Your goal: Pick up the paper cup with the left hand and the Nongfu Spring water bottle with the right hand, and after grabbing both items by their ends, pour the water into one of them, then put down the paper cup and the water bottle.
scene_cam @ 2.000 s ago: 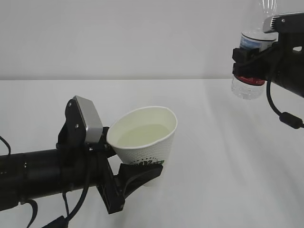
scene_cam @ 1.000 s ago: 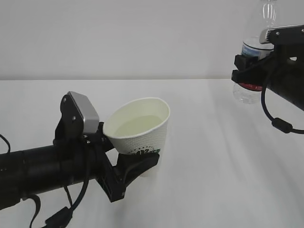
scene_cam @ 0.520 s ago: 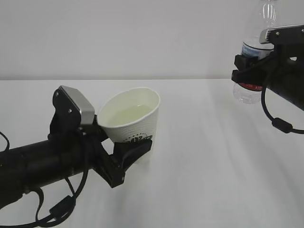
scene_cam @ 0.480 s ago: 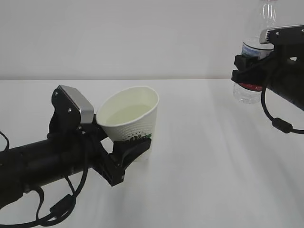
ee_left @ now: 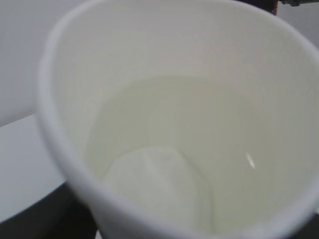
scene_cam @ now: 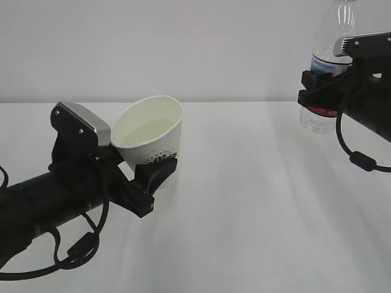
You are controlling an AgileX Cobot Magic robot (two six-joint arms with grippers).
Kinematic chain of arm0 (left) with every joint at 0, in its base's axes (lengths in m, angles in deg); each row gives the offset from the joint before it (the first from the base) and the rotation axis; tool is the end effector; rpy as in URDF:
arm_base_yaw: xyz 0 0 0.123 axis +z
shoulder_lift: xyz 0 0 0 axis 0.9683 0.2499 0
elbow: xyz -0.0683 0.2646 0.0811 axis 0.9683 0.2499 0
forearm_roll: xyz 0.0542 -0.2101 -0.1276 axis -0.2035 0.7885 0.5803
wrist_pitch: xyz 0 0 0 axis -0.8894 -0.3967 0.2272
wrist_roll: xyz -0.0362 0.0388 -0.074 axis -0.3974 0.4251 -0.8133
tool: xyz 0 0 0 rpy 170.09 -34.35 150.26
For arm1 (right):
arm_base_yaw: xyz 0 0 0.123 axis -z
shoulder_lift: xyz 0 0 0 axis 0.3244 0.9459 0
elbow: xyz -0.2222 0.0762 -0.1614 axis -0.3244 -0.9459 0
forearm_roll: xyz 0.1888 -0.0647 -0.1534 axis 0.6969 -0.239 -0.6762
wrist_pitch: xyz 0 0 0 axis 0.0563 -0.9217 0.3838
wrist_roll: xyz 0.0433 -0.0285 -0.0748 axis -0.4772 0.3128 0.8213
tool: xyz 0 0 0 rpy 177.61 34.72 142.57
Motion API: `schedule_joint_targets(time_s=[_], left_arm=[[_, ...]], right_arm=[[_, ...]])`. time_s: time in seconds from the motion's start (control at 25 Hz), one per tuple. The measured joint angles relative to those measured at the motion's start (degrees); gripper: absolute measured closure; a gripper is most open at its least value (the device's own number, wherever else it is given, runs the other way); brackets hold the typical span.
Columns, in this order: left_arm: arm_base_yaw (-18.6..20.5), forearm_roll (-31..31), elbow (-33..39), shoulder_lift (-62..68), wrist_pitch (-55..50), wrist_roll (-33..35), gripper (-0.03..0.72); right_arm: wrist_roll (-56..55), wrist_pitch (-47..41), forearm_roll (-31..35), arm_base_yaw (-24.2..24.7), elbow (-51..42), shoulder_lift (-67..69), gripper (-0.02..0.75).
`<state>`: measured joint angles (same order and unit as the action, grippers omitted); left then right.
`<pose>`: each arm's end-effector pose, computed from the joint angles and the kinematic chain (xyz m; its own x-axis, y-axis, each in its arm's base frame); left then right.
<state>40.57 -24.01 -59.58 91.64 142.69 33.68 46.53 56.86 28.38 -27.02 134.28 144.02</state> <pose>0.2347 -0.1766 0.1518 -0.1576 0.1307 -0.9788 0.6623 0.7492 -0.0066 0.3512 0.0531 0.1889 -0.1823 -0.0804 -0.9800 -0.1845 0.9817 -0.0462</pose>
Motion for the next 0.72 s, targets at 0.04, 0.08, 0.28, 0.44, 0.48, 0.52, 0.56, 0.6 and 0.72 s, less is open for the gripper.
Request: schedule_joint_targets(time_s=[0.04, 0.08, 0.28, 0.44, 0.48, 0.52, 0.56, 0.6, 0.72], left_arm=[[0.0, 1.01, 0.0, 0.0, 0.0, 0.68, 0.163], [0.0, 2.07, 0.0, 0.0, 0.0, 1.11, 0.163], [1.34, 3.8, 0.0, 0.0, 0.13, 1.7, 0.163], [2.93, 4.78, 0.0, 0.0, 0.65, 1.79, 0.163], [3.23, 4.92, 0.0, 0.1, 0.93, 1.83, 0.163], [3.63, 5.04, 0.0, 0.1, 1.31, 1.83, 0.163], [3.92, 5.15, 0.0, 0.1, 1.61, 1.83, 0.163], [4.33, 5.28, 0.0, 0.1, 1.71, 1.83, 0.164], [5.73, 5.61, 0.0, 0.1, 1.71, 1.83, 0.169]], right_arm=[[0.0, 0.0, 0.0, 0.0, 0.0, 0.0, 0.361], [0.0, 0.0, 0.0, 0.0, 0.0, 0.0, 0.36], [0.0, 0.0, 0.0, 0.1, 0.0, 0.0, 0.36], [0.0, 0.0, 0.0, 0.1, 0.0, 0.0, 0.361], [0.0, 0.0, 0.0, 0.1, 0.0, 0.0, 0.361], [0.0, 0.0, 0.0, 0.1, 0.0, 0.0, 0.36], [0.0, 0.0, 0.0, 0.1, 0.0, 0.0, 0.36], [0.0, 0.0, 0.0, 0.1, 0.0, 0.0, 0.361], [0.0, 0.0, 0.0, 0.1, 0.0, 0.0, 0.36]])
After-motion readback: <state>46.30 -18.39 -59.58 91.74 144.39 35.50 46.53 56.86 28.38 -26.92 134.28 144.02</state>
